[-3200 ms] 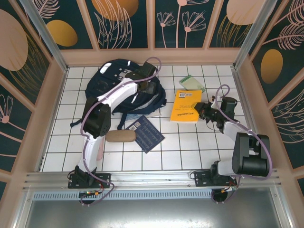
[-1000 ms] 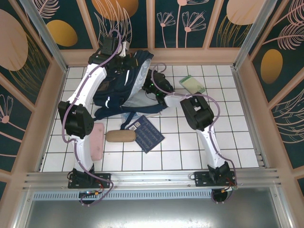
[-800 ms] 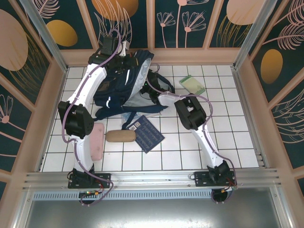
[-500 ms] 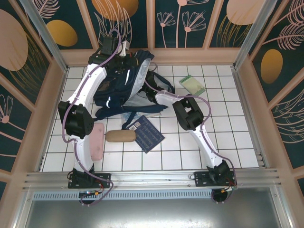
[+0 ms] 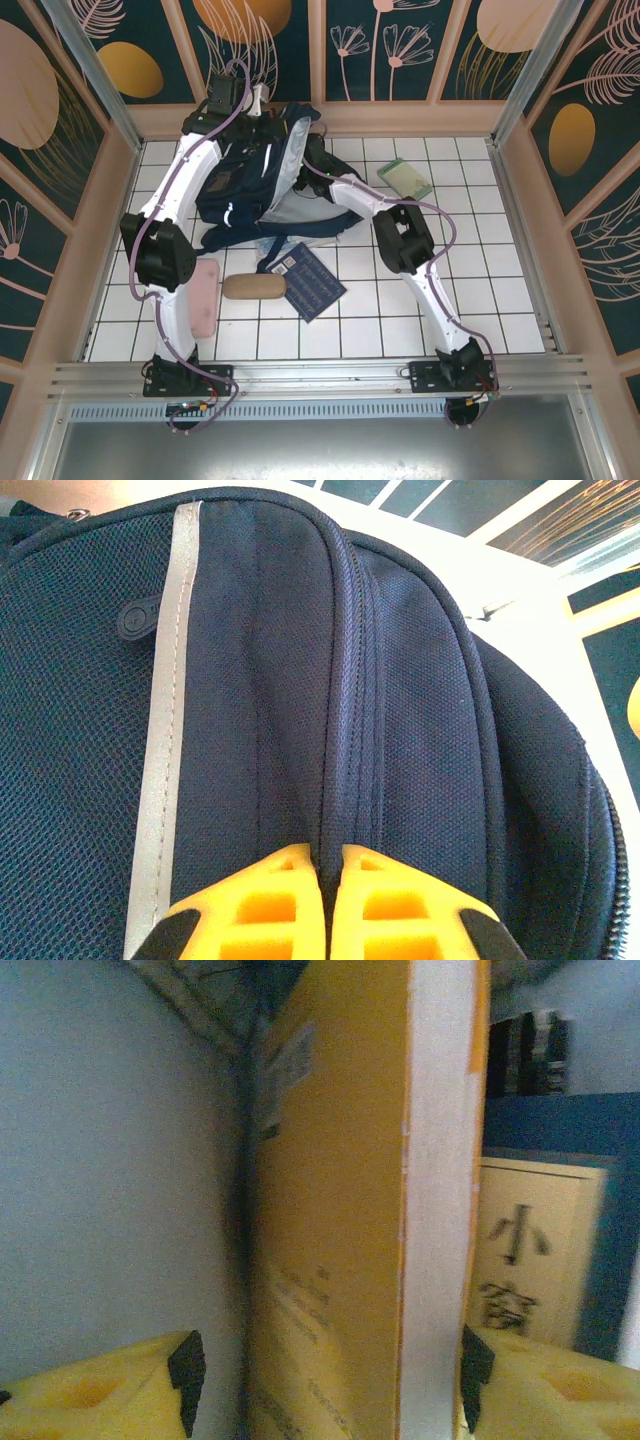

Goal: Pack books, pencil case, and school supplies into a backpack

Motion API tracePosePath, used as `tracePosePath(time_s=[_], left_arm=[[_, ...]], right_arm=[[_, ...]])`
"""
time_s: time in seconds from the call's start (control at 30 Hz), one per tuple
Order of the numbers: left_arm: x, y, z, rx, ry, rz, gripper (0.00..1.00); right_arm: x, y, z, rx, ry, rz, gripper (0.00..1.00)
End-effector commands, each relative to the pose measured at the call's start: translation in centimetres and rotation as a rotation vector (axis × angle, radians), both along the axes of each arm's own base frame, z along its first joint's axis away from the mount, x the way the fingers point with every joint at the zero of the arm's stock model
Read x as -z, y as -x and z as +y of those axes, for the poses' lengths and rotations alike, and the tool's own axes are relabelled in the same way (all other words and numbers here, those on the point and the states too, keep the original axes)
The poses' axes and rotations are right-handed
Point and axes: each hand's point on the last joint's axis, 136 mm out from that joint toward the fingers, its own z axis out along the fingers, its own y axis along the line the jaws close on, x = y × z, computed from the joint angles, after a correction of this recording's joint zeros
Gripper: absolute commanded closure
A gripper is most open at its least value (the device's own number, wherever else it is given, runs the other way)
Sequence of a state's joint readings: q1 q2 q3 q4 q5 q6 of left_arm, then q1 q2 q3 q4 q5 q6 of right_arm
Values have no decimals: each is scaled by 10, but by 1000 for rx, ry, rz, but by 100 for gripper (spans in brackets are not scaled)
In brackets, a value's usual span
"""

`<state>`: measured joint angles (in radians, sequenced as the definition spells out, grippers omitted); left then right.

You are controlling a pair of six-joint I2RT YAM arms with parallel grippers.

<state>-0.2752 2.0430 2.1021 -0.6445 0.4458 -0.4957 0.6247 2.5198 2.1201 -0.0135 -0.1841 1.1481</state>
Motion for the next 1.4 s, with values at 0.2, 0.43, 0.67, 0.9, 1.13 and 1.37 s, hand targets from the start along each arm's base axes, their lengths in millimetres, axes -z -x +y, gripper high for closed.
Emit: tracePosePath(time_s=[0.2, 0.43, 0.67, 0.9, 1.13, 1.37], left_arm=[[-62, -6, -13, 65, 82, -201, 100], [-44, -4, -12, 67, 65, -172, 100], [-28, -3, -11, 64, 51, -151, 100], [-19, -5, -11, 56, 49, -133, 100], [-9, -7, -10, 50, 41, -114, 100], [0, -6, -10, 50, 36, -96, 100]], right_arm=[[-60, 23, -36, -38, 97, -19, 29], [-74, 48, -86, -12, 218, -104, 32], [-75, 74, -153, 22, 337, -130, 38], [-51, 108, -182, -78, 297, -76, 43], [-8, 179, -148, -337, 338, -30, 49], [19, 236, -98, -513, 377, -45, 67]])
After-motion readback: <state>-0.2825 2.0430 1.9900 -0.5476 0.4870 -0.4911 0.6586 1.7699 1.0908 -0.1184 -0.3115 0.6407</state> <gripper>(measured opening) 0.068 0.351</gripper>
